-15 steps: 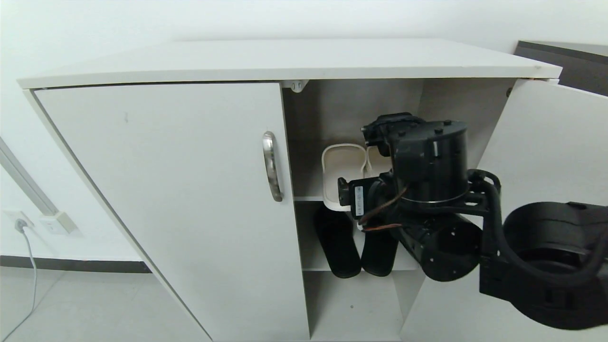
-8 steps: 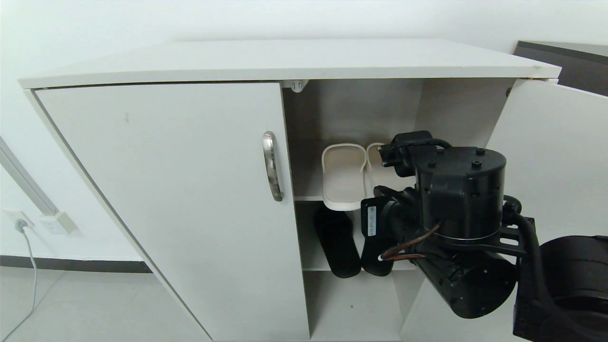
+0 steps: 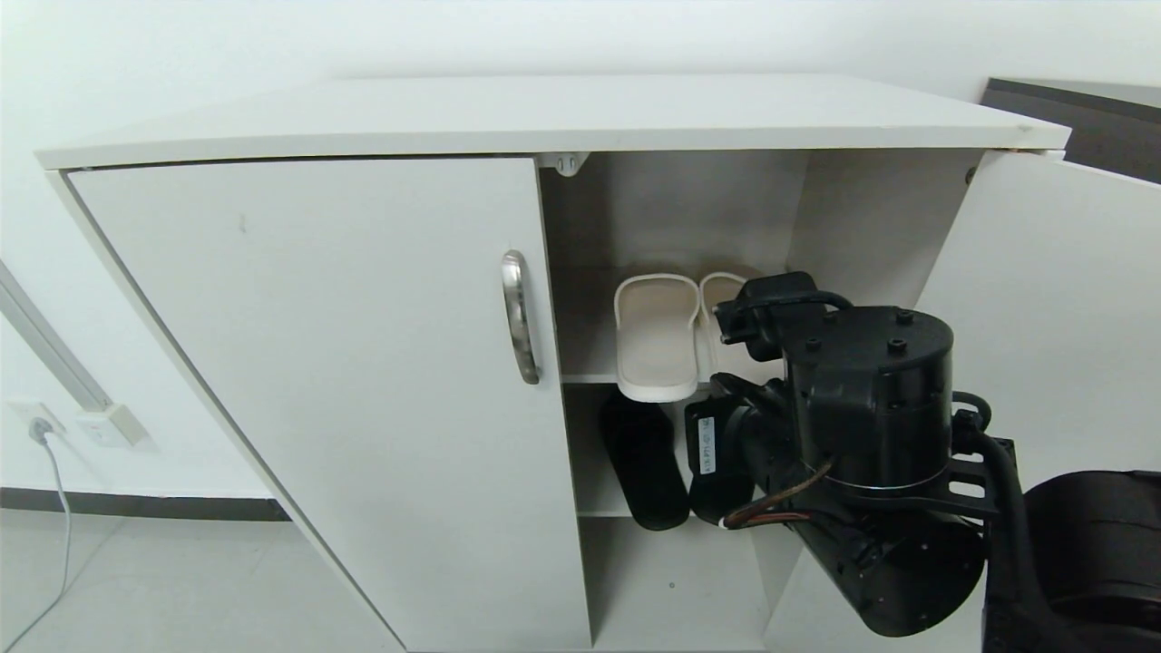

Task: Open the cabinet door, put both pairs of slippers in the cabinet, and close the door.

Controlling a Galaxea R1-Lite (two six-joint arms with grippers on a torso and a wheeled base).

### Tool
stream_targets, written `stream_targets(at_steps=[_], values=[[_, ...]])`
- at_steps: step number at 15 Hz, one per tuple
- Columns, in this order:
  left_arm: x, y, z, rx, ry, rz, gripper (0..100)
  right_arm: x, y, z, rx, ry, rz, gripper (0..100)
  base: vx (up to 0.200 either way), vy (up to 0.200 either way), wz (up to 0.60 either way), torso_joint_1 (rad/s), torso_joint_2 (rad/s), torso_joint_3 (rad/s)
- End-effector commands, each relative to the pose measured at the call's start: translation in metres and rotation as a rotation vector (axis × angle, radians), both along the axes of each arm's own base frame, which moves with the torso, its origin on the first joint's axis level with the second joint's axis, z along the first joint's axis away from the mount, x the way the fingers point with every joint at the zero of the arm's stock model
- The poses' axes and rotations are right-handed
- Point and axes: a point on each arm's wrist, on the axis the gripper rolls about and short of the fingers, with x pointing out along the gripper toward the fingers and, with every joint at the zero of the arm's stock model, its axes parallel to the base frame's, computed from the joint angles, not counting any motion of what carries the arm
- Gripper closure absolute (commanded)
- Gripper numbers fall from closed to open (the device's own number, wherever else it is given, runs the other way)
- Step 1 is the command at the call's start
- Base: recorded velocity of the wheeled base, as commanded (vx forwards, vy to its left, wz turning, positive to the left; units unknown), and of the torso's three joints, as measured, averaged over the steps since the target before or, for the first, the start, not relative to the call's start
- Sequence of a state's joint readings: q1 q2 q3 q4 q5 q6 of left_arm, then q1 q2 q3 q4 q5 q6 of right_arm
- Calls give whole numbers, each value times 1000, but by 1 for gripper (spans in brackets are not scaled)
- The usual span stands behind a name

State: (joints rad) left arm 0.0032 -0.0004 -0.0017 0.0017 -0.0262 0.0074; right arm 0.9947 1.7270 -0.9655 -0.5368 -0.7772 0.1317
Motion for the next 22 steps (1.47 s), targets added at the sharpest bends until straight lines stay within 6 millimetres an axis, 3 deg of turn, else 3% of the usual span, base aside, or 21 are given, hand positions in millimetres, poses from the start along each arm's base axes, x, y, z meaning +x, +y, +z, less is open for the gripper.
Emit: stream_targets(at_steps=[1,13,19,22], values=[[0,0,0,0,0,0,100,0,1,-3,-7,5,0,100,-200,0,0,2,2,7],[0,0,0,0,0,0,100,0,-1,-14,-36,28,9,100,-200,0,0,4,0,3],[0,0,0,0,0,0,100,28,-2,-29,-24,21,-52,100,-200,0,0,0,0,4],[0,0,0,-1,0,0,100,37,-4,-36,-25,25,-68,100,0,0,0,0,0,0]])
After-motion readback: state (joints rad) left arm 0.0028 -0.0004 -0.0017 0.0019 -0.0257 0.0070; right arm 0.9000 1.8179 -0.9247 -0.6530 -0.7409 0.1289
